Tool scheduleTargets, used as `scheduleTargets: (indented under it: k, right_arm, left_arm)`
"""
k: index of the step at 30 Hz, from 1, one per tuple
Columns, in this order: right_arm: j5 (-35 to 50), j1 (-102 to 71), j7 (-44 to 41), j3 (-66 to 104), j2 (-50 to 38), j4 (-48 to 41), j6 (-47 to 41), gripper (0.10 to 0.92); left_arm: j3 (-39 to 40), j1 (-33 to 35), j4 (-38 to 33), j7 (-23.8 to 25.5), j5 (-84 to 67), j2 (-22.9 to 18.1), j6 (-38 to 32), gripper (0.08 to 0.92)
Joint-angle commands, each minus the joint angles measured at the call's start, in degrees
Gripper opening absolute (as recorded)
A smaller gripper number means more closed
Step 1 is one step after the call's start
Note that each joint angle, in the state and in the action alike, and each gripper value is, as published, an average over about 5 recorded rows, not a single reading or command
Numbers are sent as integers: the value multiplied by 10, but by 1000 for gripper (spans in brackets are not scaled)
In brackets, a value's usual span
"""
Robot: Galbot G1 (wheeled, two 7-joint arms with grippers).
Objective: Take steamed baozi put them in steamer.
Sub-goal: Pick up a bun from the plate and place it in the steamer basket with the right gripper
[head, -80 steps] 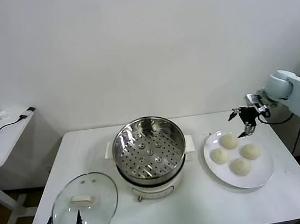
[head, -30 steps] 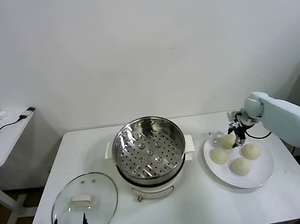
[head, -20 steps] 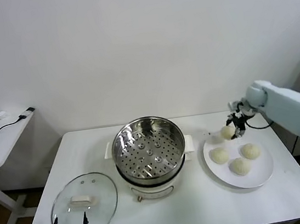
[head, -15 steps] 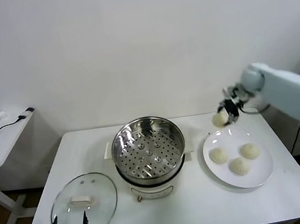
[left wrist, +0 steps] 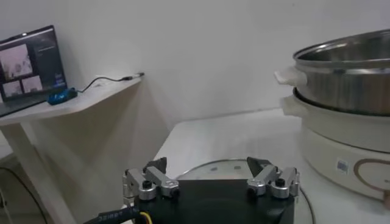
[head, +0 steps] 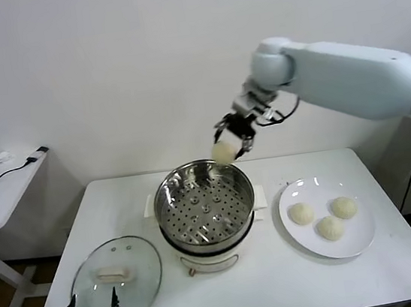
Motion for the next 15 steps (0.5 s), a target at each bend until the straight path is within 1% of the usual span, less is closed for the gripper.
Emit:
scheduleTargets:
  k: [1, 4, 8, 10, 15]
  right_arm:
    - [-76, -11, 15, -35, 66, 27, 110, 695]
    - [-140, -61, 28, -25, 73, -23, 128, 695]
    - [-229, -123, 47, 13, 95, -120, 166, 696]
    - [-253, -143, 57, 28, 107, -160, 179, 696]
    - [-269, -175, 82, 52, 137, -225, 191, 696]
  left_arm:
    - [0, 1, 1, -1, 1, 0, -2, 823]
    - [1, 0, 3, -2, 3, -2, -2, 823]
    - [2, -1, 4, -3, 6, -5, -2, 823]
    - [2, -1, 5, -4, 7, -5, -3, 823]
    - [0, -3, 12, -9, 7, -6, -4, 823]
